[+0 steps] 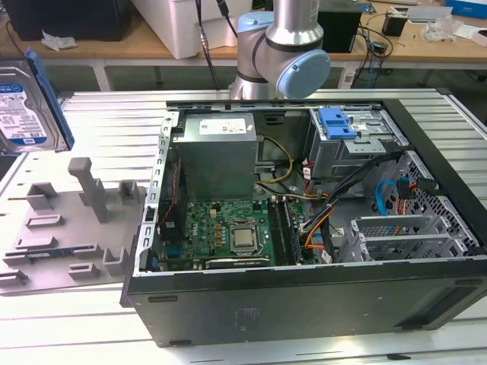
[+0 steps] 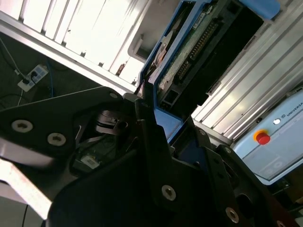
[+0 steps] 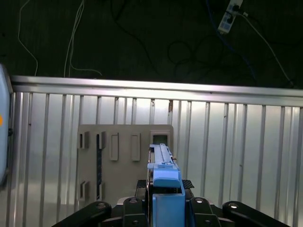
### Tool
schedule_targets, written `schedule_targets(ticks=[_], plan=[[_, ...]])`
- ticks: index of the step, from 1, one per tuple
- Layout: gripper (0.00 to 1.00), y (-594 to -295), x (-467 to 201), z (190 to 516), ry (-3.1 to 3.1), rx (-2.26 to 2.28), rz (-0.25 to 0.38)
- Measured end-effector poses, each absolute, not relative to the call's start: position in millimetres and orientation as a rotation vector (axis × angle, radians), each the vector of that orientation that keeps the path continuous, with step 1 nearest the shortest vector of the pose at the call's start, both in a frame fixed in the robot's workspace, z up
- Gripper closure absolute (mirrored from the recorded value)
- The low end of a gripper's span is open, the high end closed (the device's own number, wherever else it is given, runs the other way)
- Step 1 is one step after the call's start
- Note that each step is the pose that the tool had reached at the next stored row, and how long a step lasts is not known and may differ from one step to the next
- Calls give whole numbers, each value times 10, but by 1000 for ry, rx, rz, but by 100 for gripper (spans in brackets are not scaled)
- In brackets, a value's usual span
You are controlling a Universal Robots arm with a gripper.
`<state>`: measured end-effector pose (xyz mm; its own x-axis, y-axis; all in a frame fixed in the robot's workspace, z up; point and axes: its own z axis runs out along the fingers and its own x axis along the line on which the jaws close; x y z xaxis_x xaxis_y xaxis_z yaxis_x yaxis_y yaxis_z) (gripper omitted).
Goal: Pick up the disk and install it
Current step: 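Pick up the disk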
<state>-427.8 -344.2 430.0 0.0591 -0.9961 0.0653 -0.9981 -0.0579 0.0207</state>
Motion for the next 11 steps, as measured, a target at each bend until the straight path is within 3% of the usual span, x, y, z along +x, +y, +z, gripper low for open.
schedule_targets(ticks=[11], plan=[[63,-3442,-4278,4480,-2114,2242,51]])
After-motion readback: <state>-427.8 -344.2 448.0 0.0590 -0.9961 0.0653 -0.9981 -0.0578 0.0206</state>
